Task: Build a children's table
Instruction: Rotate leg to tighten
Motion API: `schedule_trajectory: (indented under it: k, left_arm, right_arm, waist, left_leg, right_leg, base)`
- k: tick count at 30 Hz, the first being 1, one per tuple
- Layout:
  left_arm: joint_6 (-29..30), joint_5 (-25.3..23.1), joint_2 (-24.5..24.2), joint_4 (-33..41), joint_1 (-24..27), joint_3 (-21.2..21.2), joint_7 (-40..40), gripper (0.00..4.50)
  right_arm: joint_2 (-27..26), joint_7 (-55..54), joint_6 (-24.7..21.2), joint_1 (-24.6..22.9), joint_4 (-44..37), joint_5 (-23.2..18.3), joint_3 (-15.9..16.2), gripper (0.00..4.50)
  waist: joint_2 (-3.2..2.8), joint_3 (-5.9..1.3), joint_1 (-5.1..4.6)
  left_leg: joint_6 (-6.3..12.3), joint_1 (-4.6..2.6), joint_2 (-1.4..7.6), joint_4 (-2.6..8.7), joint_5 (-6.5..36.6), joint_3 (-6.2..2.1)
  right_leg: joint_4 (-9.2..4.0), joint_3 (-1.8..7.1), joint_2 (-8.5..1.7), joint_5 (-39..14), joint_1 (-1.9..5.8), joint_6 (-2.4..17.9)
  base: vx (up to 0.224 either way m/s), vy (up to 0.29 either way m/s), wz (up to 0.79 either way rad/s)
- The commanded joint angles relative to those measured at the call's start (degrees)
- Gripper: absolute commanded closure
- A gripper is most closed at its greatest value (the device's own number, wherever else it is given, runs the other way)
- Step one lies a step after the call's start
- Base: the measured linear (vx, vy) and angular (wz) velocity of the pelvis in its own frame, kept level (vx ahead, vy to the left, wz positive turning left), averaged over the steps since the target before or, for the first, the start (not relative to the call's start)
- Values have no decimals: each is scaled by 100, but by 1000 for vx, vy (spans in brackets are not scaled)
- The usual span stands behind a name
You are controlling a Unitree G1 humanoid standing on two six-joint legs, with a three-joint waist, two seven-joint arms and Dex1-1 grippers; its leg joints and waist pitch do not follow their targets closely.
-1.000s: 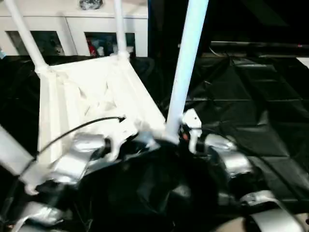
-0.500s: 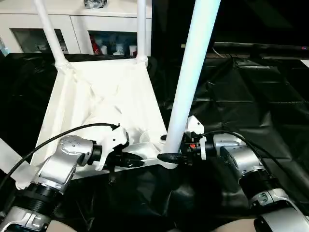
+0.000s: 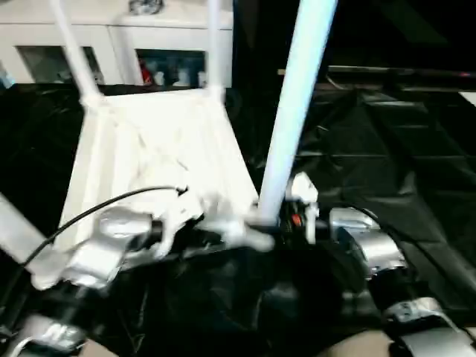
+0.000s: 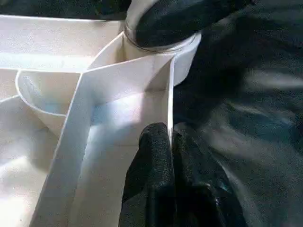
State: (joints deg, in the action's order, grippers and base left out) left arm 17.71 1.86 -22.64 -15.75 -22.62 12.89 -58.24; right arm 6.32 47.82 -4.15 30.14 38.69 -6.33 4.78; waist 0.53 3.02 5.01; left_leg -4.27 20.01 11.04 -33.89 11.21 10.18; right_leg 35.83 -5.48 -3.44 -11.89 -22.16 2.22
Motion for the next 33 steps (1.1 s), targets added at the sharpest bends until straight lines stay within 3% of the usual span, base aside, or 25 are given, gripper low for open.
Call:
schedule_trajectory:
  k: [1, 4, 6, 8, 12, 14, 22, 24, 26, 27, 28, 32, 33]
  left_arm:
    - [14, 90, 379, 197, -209, -164, 575, 450]
    - [75, 16, 467, 340, -173, -115, 724, 450]
    - [131, 59, 516, 541, -98, -68, 716, 450]
    - [160, 71, 550, 719, -22, -28, 734, 450]
    - [-56, 159, 523, 890, 147, 78, 514, 450]
    - [-168, 191, 463, 919, 200, 130, 362, 450]
    - [-550, 350, 11, 845, 266, 296, -561, 450]
    - [-799, 248, -155, 598, 172, 308, -751, 450]
    - [-883, 239, -221, 523, 152, 318, -866, 450]
    - [-926, 242, -251, 484, 139, 323, -943, 450]
    - [-992, 292, -384, 452, 150, 336, -1221, 450]
    - [-1102, 361, -519, 436, 180, 331, -1447, 450]
    - [-1100, 404, -559, 438, 192, 331, -1511, 450]
  right_arm:
    - [-469, -771, -123, -12, 344, 160, 168, 207]
    - [-709, -1212, -105, 8, 415, 187, 107, 208]
    - [-797, -1049, 152, -39, 334, 271, 234, 208]
    - [-868, -920, 329, -75, 283, 301, 286, 152]
    - [-770, -739, 319, -101, 87, 191, 317, 122]
    - [-624, -469, 275, -170, -133, 130, 365, 105]
    - [913, 1512, -106, -1035, -1879, -608, 271, 105]
    - [1538, 2356, -669, -1375, -2457, -1113, 175, 105]
    - [1692, 2508, -799, -1436, -2547, -1189, 140, 105]
    - [1760, 2579, -869, -1456, -2588, -1226, 122, 105]
    - [1993, 2722, -1075, -1524, -2724, -1430, -68, 105]
    - [2258, 2696, -1292, -1548, -2880, -1723, -421, 105]
    - [2319, 2604, -1365, -1532, -2888, -1810, -540, 105]
  waist:
    - [17, -314, -8]
    - [-20, -325, -32]
    - [-18, -333, -30]
    - [-21, -345, -31]
    - [-14, -366, -47]
    - [-17, -360, -42]
    - [-35, -357, 88]
    - [-42, -342, 174]
    - [-32, -336, 194]
    - [-81, -325, 188]
    - [-44, -324, 172]
    - [-35, -336, 175]
    - [-59, -344, 165]
  left_leg:
    - [92, -9, 264, 415, 935, -112]
    - [96, -14, 269, 418, 890, -112]
    - [125, -5, 270, 414, 854, -105]
    - [177, 13, 282, 410, 754, -107]
    - [338, 28, 272, 386, 497, -99]
    - [383, 29, 264, 383, 482, -95]
    - [565, -3, 284, 368, 540, -78]
    - [637, -15, 288, 364, 657, -77]
    - [600, 6, 285, 373, 745, -79]
    - [526, 15, 278, 380, 837, -86]
    - [472, 8, 265, 381, 904, -89]
    - [446, 6, 279, 381, 827, -97]
    - [447, 3, 277, 376, 809, -97]
  right_leg:
    - [-561, 397, -577, -1871, 249, 788]
    - [-549, 402, -572, -1705, 240, 818]
    - [-522, 407, -562, -1448, 246, 880]
    - [-482, 408, -570, -1145, 268, 948]
    - [-410, 407, -550, -479, 297, 1124]
    - [-416, 406, -545, -454, 297, 1138]
    - [-434, 407, -519, -359, 304, 1038]
    - [-471, 402, -500, -536, 312, 939]
    - [-504, 386, -521, -880, 311, 897]
    - [-537, 376, -540, -1195, 297, 848]
    - [-577, 368, -541, -1463, 302, 779]
    - [-563, 375, -526, -1488, 291, 752]
    - [-557, 371, -528, -1385, 283, 807]
  base:
    - [0, 0, 0]
    - [0, 0, 0]
    - [0, 0, 0]
    - [0, 0, 0]
    - [0, 0, 0]
    - [0, 0, 0]
    - [0, 0, 0]
    - [0, 0, 0]
    - [0, 0, 0]
    - [0, 0, 0]
    - [0, 0, 0]
    - [0, 0, 0]
    - [0, 0, 0]
